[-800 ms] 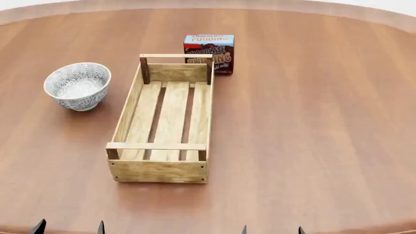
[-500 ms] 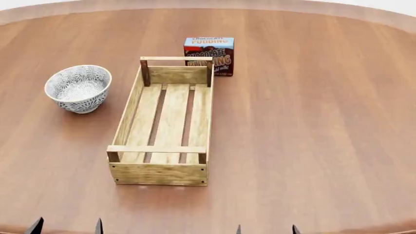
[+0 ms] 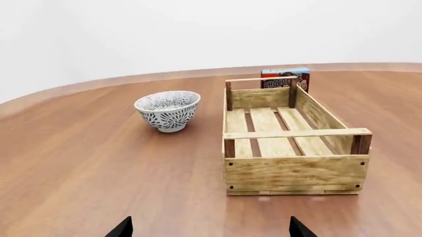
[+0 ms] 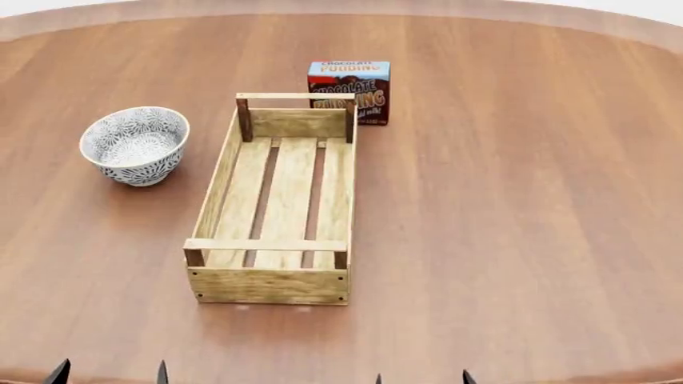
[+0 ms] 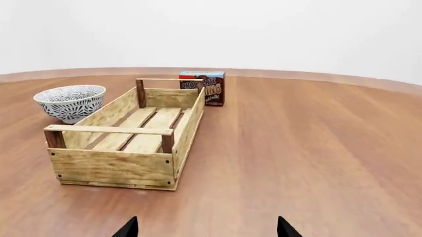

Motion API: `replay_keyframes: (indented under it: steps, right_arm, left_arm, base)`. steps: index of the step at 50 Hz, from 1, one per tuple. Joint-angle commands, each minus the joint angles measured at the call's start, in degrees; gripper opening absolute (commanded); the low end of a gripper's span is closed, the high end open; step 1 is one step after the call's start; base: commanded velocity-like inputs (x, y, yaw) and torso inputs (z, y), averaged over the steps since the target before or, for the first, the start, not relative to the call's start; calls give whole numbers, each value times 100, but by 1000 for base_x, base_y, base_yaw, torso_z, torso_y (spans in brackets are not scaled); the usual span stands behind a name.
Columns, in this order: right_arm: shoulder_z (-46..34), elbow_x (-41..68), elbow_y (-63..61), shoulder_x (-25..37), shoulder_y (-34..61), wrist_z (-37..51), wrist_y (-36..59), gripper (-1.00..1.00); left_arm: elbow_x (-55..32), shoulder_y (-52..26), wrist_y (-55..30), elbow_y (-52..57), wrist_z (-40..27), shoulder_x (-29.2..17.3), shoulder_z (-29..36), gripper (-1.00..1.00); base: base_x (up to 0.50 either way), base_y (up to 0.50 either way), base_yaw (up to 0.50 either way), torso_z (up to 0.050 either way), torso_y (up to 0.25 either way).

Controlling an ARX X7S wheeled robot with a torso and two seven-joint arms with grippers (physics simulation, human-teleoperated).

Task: Pick up the bowl on the left and put it in the tray.

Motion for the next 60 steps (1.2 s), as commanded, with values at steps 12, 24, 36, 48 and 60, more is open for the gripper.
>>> replay_keyframes:
  steps: [12,24,36,48,60]
  right_arm:
    - [-99,267,126,73,-75,-91,-232,100]
    - [-167,369,73,129,-49,-52,-140,100]
    - [-212,458,55,165,-42,10,-96,100]
    - [-271,482,121,196,-52,63,-186,100]
    - [-326,430,196,169,54,334,76,100]
  left_arm:
    - [-102,168,509,-126,120,-128,245,100]
    - [-254,129,376,-102,68,-194,301,100]
    - [-194,105,463,-153,-87,-265,433,100]
    - [-259,121,522,-175,-154,-324,510,100]
    - [-321,95,545,-245,-229,-365,563,100]
  base:
    - [0,500,0,0,0]
    - [0,500,0,0,0]
    - [0,500,0,0,0]
    - [0,500,0,0,0]
    - [0,212,0,0,0]
